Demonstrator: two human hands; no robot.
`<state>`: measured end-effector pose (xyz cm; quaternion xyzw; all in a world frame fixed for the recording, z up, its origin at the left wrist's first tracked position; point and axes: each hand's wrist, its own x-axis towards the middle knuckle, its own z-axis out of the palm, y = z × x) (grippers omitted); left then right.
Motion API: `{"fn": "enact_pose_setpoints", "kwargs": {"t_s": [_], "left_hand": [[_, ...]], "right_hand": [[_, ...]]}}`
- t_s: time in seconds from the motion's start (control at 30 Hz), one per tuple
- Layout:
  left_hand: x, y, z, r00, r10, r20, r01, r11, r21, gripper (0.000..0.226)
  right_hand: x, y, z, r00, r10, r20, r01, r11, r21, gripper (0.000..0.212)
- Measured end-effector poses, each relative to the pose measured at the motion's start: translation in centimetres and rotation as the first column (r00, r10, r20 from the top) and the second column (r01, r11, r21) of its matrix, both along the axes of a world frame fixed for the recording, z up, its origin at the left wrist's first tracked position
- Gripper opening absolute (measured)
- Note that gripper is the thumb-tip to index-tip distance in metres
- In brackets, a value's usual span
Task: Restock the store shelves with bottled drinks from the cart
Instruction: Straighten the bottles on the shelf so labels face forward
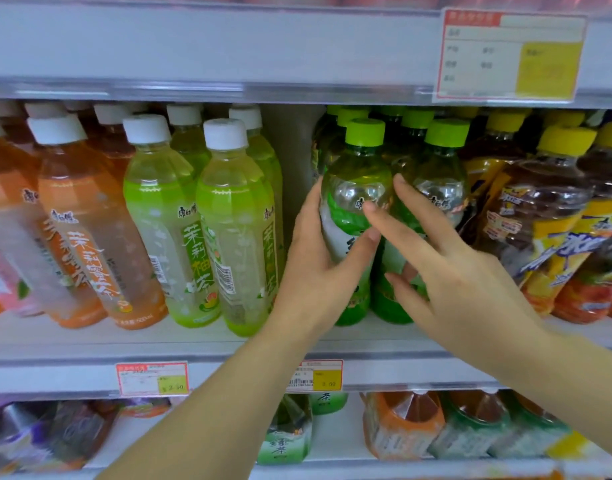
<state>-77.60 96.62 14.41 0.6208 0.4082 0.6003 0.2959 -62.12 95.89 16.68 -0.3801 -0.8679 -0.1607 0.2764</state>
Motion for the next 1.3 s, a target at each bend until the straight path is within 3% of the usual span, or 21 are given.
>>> {"fn": "enact_pose_setpoints", "kwargs": {"t_s": [0.2, 0.37, 0.47, 0.57, 0.97, 1.13, 1.3], "left_hand": [[-0.3, 0.9, -0.3, 0.998, 0.009, -0.068, -0.006, 0.999, 0.045, 0.068], [-0.4, 0.3, -1.2, 0.997, 0.036, -0.065, -0.038, 0.999, -0.037, 0.091], [-0.1, -0.8, -2.6, 0.992, 0.081, -0.092, -0.091, 0.991, -0.100, 0.095], [0.4, -1.2, -3.3, 0.972, 0.154, -0.179, -0.168, 0.984, -0.067, 0.083], [0.6, -1.3, -3.3, 0.962, 0.198, -0.190, -0.216, 0.974, -0.075, 0.079], [0.6, -1.8, -3.0, 0.973, 0.177, -0.151, -0.190, 0.979, -0.078, 0.075], [0.8, -1.8, -2.9, 0.975, 0.136, -0.177, -0.154, 0.984, -0.092, 0.072]], "right_hand": [[0.0, 0.5, -0.3, 1.000, 0.006, -0.029, -0.005, 0.999, 0.051, 0.071], [1.5, -1.5, -2.2, 0.957, 0.053, -0.284, -0.030, 0.996, 0.085, 0.056], [1.6, -3.0, -4.7, 0.893, -0.044, -0.449, -0.004, 0.995, -0.105, 0.065], [0.9, -2.6, -5.9, 0.819, -0.116, -0.561, -0.095, 0.938, -0.333, 0.087], [0.5, -1.7, -5.9, 0.854, -0.155, -0.496, -0.043, 0.930, -0.365, 0.093], [0.8, -1.3, -5.7, 0.728, -0.185, -0.660, -0.156, 0.893, -0.422, 0.096], [0.6, -1.0, -5.6, 0.692, -0.255, -0.676, -0.130, 0.876, -0.464, 0.093]]}}
